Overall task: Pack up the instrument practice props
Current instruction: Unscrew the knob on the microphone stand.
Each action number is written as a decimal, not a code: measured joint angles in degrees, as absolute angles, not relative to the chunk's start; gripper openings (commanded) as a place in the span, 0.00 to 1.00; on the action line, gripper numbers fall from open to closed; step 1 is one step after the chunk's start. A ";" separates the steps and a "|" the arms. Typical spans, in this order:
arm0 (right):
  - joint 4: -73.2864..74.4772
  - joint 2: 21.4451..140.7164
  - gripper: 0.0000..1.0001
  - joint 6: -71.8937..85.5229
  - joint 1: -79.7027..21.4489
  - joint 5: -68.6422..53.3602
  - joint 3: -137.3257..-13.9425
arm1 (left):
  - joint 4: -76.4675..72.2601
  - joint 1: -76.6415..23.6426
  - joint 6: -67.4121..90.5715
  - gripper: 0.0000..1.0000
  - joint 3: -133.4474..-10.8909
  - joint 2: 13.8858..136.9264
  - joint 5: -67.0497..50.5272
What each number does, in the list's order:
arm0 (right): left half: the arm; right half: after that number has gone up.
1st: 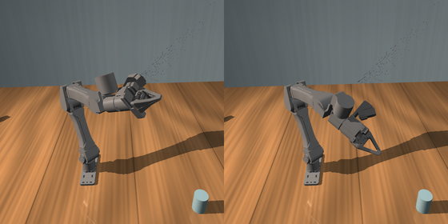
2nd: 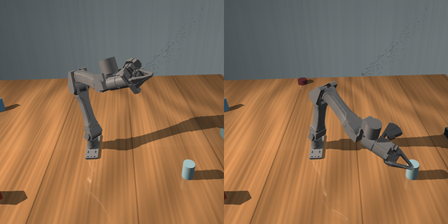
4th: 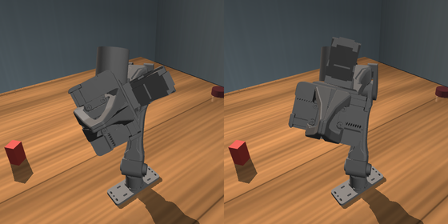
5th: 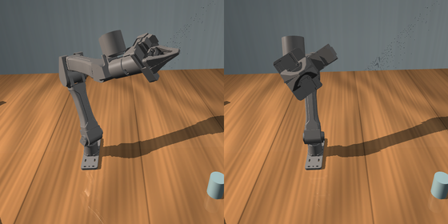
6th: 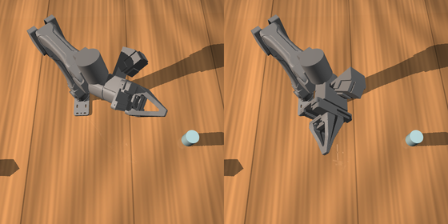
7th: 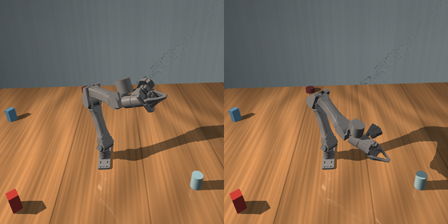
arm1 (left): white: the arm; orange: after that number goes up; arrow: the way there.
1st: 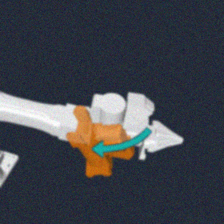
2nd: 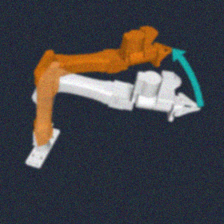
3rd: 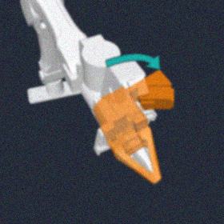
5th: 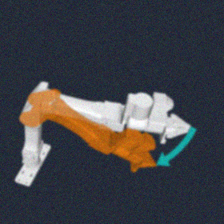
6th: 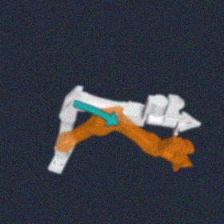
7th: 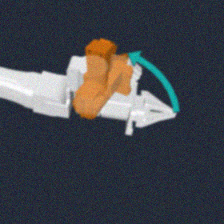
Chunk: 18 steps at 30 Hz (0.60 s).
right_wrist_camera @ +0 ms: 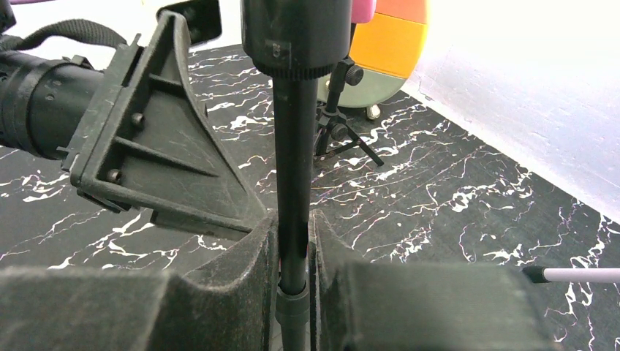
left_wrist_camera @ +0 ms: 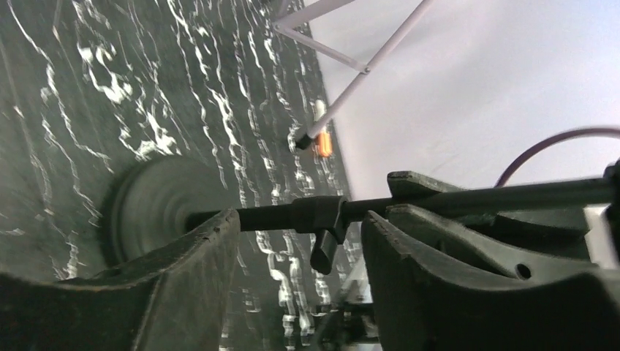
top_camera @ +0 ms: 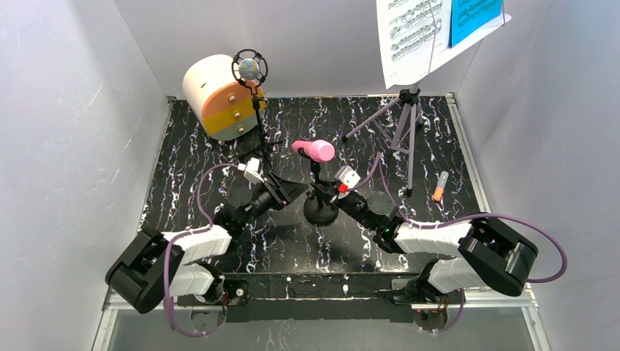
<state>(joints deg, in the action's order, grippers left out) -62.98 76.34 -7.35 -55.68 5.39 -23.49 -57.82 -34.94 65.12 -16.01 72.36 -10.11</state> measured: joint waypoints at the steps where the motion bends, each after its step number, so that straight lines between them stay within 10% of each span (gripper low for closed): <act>1: -62.98 76.34 0.01 -7.35 -55.68 5.37 -23.49 | -57.25 -34.61 62.41 0.70 -16.12 71.61 -10.22; 6: -62.96 76.34 0.01 -7.38 -55.68 5.37 -23.49 | -55.20 -33.76 49.71 0.98 -16.25 67.90 -11.29; 18: -62.76 76.34 0.01 -7.46 -55.68 5.17 -23.55 | -53.17 -33.10 31.27 0.91 -16.21 60.60 -8.43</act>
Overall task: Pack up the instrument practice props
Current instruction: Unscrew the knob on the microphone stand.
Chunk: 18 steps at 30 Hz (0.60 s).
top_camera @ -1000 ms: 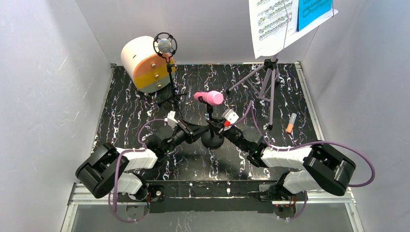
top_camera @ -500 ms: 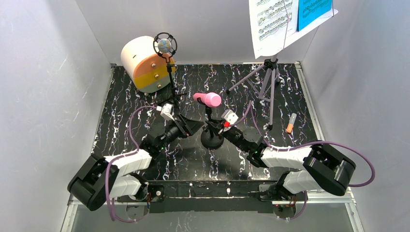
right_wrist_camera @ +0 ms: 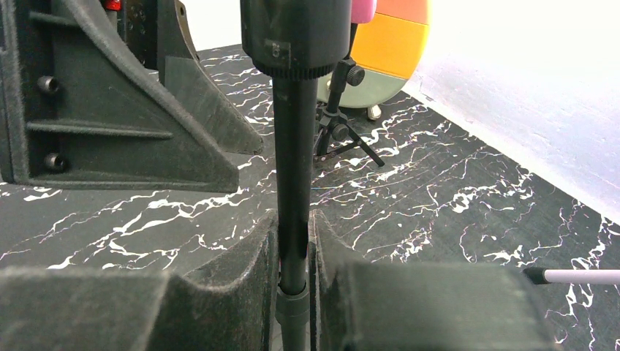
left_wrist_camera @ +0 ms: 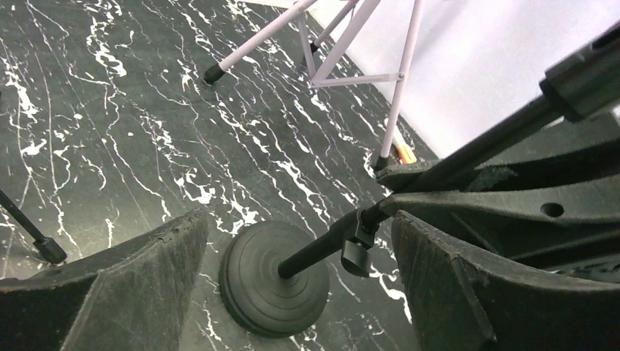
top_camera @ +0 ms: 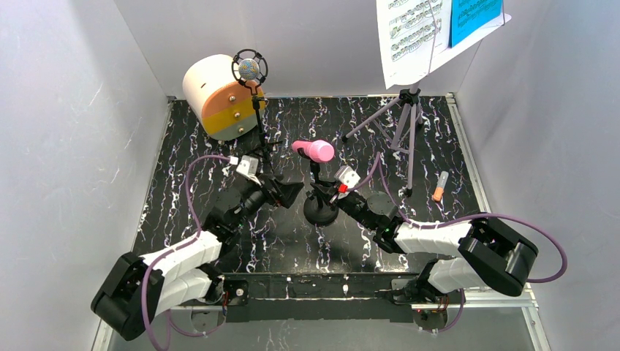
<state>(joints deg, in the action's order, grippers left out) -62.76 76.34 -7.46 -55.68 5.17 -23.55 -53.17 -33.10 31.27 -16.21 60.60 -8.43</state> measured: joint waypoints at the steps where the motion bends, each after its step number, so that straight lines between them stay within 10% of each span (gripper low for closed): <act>1: -62.74 76.34 0.01 -7.46 -55.68 5.15 -23.55 | -52.75 -33.10 29.82 0.89 -16.21 60.10 -8.78; 18: -62.54 76.42 0.01 -7.49 -55.68 4.75 -23.92 | -20.05 -48.60 -16.86 0.88 -26.81 48.34 6.04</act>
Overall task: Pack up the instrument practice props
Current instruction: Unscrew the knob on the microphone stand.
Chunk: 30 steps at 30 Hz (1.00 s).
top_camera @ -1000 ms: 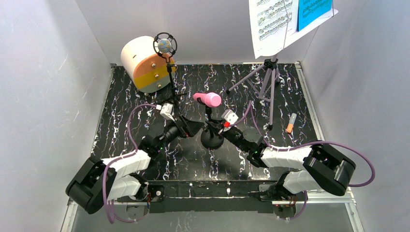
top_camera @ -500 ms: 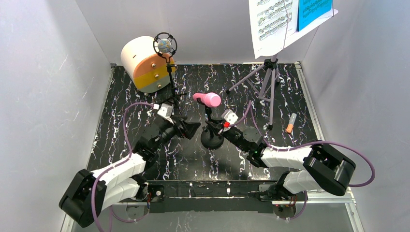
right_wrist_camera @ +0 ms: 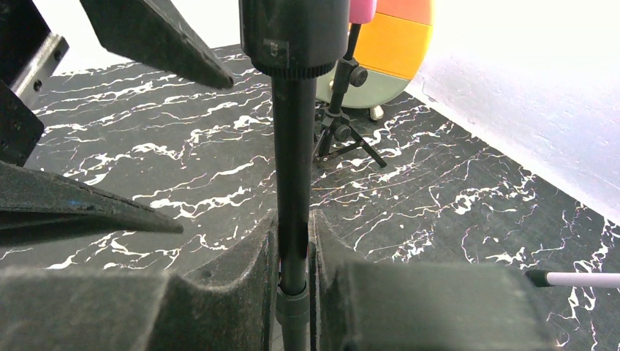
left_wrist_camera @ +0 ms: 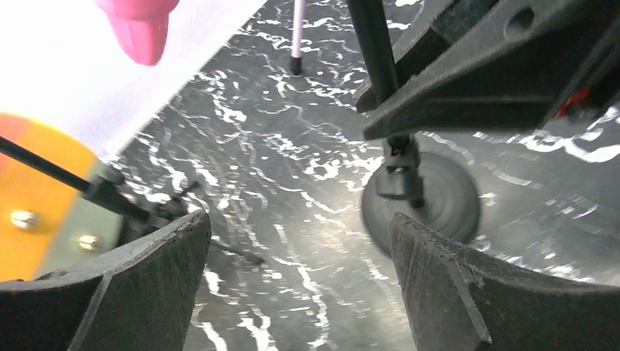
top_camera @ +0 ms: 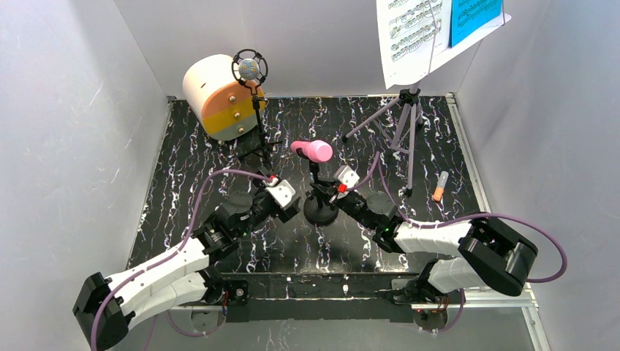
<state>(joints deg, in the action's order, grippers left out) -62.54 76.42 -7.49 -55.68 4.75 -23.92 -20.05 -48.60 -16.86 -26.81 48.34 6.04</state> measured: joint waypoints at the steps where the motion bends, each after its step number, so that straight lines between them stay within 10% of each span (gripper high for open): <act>1: -62.54 76.42 0.01 -7.49 -55.68 4.73 -23.92 | -19.62 -48.60 -20.62 0.88 -26.59 47.48 6.07; 30: -62.52 76.51 0.01 -7.49 -55.68 4.78 -23.92 | -36.36 -55.81 -52.86 0.46 -20.01 62.85 -0.75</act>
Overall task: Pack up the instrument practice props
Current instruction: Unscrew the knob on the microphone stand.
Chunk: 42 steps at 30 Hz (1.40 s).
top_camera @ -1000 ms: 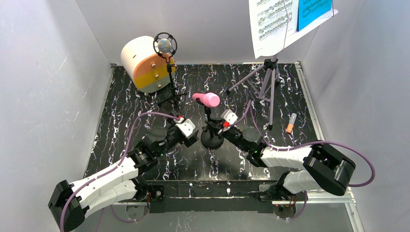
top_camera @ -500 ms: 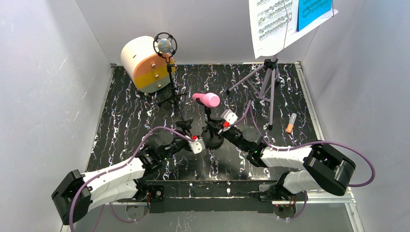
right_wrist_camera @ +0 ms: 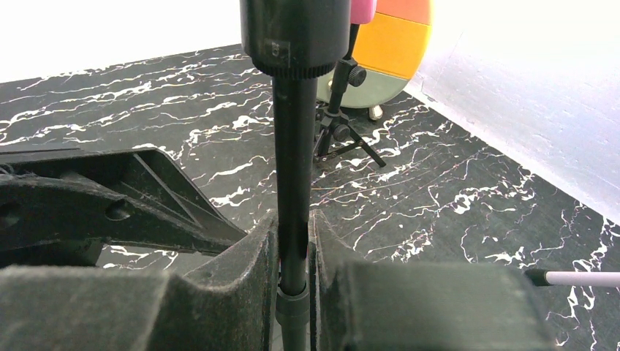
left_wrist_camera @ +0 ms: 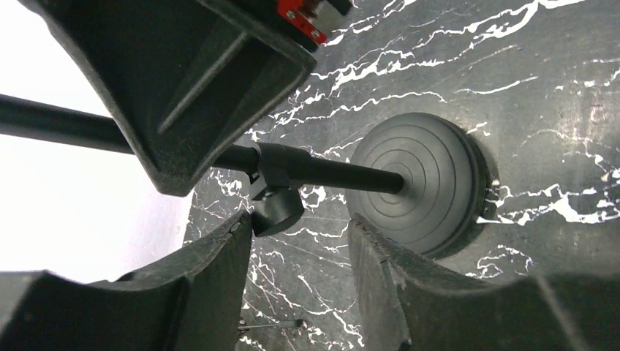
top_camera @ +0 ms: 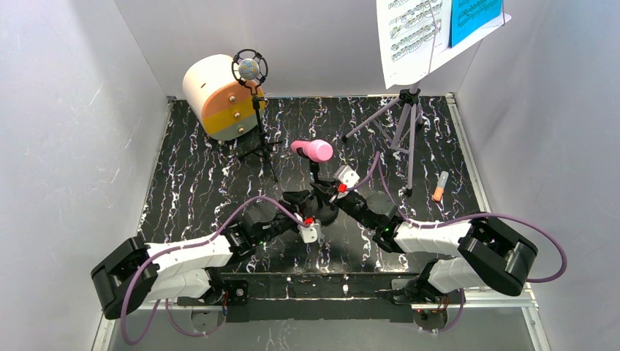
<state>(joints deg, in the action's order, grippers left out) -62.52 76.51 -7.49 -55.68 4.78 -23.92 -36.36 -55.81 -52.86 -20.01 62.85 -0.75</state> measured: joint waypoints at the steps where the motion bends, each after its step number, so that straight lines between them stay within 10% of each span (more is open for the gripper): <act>1: -62.52 76.51 0.01 -7.49 -55.66 4.84 -23.92 | -37.01 -55.88 -52.95 0.45 -20.18 63.29 -0.67; 14: -62.52 76.51 0.01 -7.46 -55.66 4.95 -23.94 | -41.19 -55.88 -52.58 0.33 -21.67 67.35 0.45; 25: -62.52 76.62 0.01 -7.35 -55.61 5.82 -23.94 | -42.78 -56.34 -46.50 0.00 -22.24 68.45 4.80; 42: -61.89 76.79 0.01 -7.16 -55.20 7.22 -24.23 | -44.84 -51.11 2.50 0.00 -23.35 69.38 4.05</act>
